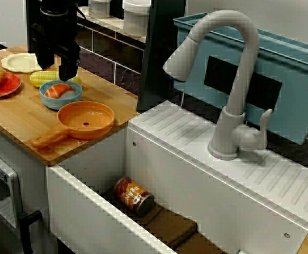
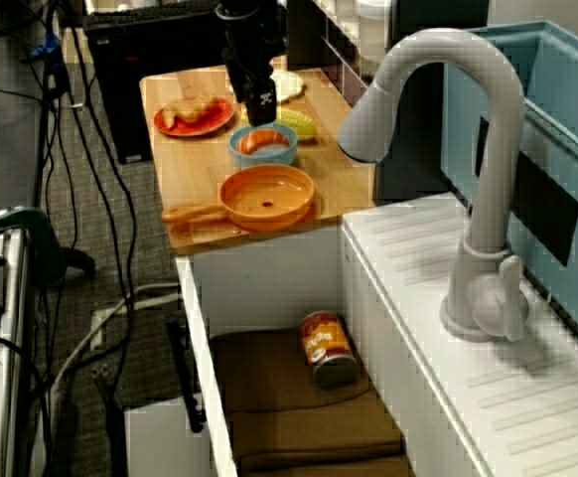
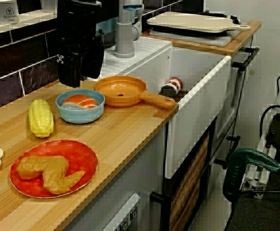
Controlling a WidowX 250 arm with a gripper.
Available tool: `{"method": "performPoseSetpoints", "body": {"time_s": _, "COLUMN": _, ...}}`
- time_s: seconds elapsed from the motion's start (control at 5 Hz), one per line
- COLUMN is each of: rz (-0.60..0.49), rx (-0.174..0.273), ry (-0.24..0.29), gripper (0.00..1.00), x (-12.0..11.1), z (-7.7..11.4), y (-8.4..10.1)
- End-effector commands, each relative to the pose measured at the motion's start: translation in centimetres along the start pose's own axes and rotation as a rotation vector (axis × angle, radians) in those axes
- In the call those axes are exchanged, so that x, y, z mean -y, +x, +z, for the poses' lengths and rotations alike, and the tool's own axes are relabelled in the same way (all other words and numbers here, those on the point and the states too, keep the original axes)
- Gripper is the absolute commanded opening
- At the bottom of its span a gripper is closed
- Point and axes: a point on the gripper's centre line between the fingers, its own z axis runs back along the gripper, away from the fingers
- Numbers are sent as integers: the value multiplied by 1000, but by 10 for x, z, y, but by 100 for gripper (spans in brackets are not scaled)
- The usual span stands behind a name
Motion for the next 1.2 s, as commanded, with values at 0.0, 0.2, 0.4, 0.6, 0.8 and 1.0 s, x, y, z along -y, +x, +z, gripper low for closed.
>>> {"method": "performPoseSetpoints", "body": {"time_s": 0.0, "rz": 17, "rx": 34, "ry": 54, "gripper": 100, "x": -19, "z": 4, "y": 1}}
{"method": "performPoseSetpoints", "body": {"time_s": 0.2, "rz": 21, "rx": 31, "ry": 45, "gripper": 100, "x": -19, "z": 2, "y": -2}}
{"method": "performPoseSetpoints", "body": {"time_s": 0.4, "rz": 11, "rx": 23, "ry": 40, "gripper": 100, "x": -15, "z": 0, "y": -6}}
{"method": "performPoseSetpoints", "body": {"time_s": 0.6, "rz": 20, "rx": 23, "ry": 27, "gripper": 100, "x": -14, "z": 0, "y": -7}}
{"method": "performPoseSetpoints", "body": {"time_s": 0.8, "rz": 39, "rx": 17, "ry": 9, "gripper": 100, "x": -14, "z": 2, "y": -7}}
{"method": "performPoseSetpoints", "body": {"time_s": 1.0, "rz": 58, "rx": 23, "ry": -17, "gripper": 100, "x": -14, "z": 7, "y": -4}}
